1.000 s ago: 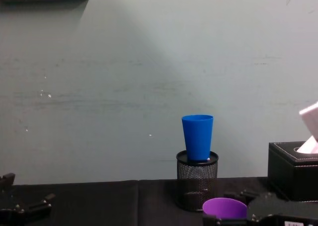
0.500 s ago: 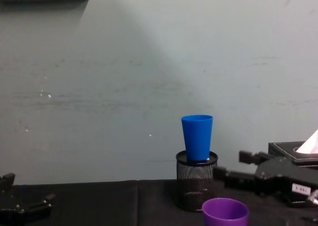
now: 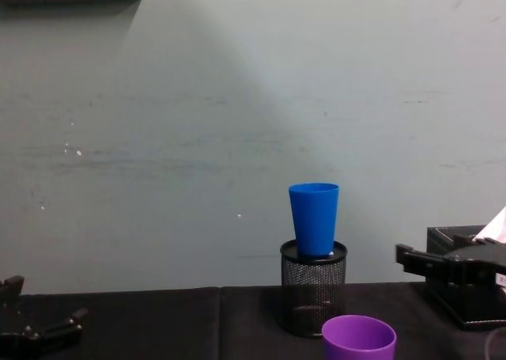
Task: Pick up one cup with a gripper and tap it against the other cup.
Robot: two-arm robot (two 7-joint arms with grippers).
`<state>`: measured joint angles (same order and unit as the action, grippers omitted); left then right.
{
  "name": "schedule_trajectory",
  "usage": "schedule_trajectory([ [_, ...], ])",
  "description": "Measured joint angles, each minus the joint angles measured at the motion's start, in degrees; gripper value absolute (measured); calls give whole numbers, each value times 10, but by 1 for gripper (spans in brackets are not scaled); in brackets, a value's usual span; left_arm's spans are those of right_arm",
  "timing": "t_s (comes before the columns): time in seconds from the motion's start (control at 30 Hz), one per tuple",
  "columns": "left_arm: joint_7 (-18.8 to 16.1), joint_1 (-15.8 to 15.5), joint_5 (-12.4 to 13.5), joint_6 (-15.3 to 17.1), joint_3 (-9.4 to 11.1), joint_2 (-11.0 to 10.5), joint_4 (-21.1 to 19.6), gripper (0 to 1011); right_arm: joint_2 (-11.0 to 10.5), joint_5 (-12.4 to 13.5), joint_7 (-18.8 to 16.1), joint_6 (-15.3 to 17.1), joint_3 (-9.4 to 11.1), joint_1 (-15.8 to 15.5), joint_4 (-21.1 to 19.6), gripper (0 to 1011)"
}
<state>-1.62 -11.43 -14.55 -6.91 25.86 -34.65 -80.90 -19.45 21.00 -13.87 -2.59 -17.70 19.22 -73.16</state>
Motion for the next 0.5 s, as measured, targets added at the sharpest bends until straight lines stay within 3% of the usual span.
schedule_trajectory([
  [0.23,0,0,0,0,0,0,0,1000,12,-30,58,31,15,-5,8,1004],
  [0.5,0,0,0,0,0,0,0,1000,21,-46,65,34,22,-3,21,1004],
])
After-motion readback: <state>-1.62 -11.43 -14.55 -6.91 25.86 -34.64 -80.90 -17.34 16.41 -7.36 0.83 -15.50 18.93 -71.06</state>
